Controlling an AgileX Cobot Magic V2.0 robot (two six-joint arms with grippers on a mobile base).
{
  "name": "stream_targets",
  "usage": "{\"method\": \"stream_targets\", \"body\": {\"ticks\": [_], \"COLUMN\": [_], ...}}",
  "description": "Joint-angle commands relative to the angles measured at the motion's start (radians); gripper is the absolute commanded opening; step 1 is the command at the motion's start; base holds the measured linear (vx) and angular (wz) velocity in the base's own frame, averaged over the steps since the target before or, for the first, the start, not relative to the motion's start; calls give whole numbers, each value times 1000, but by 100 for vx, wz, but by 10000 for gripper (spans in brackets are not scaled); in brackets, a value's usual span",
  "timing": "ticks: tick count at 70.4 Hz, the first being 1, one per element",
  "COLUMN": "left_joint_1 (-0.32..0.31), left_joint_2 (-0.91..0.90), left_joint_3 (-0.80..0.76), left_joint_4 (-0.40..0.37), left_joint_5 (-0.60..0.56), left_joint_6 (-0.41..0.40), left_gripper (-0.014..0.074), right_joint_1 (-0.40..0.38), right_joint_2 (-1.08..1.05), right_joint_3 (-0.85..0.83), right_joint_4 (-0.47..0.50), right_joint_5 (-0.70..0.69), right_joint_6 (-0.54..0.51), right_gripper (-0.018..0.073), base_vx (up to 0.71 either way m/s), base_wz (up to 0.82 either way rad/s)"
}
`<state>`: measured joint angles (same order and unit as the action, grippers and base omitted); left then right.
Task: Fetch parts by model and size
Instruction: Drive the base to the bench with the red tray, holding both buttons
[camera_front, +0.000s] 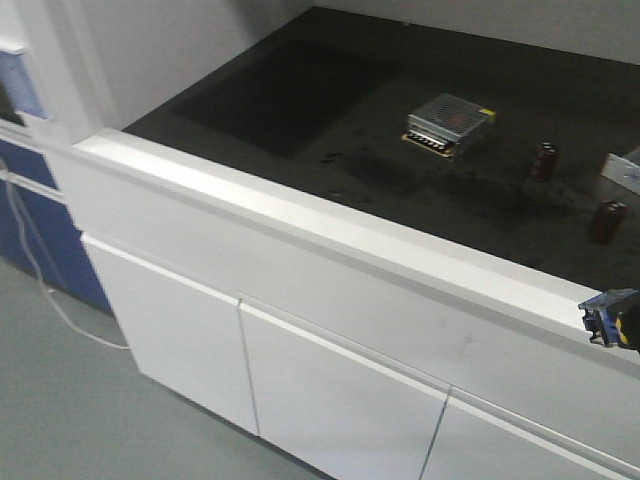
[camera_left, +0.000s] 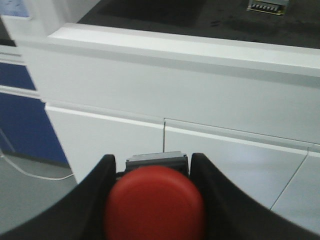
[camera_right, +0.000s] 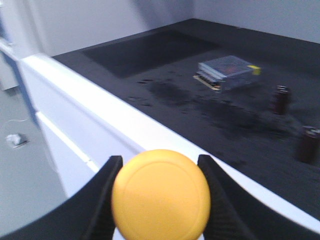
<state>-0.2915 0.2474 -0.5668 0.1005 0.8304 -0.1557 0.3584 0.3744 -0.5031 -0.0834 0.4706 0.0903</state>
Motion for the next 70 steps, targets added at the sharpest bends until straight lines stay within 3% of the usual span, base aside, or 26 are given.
{"method": "stream_targets", "body": {"ticks": [1, 70], "left_joint_1": [-6, -6], "left_joint_2": [16, 16], "left_joint_3": [-26, -26], "left_joint_4": [-1, -1], "left_joint_5": [-75, -74], "left_joint_6": [-1, -1], "left_gripper": [-6, -6], "right_joint_1": [-4, -4], "right_joint_2": [6, 6], "right_joint_3": [-28, -28], "right_joint_4": [-11, -11], "right_joint_5": [-74, -74], "right_joint_6": [-6, -6], "right_gripper": [-10, -10], "base_vx": [-16, -8], "base_wz": [70, 83]}}
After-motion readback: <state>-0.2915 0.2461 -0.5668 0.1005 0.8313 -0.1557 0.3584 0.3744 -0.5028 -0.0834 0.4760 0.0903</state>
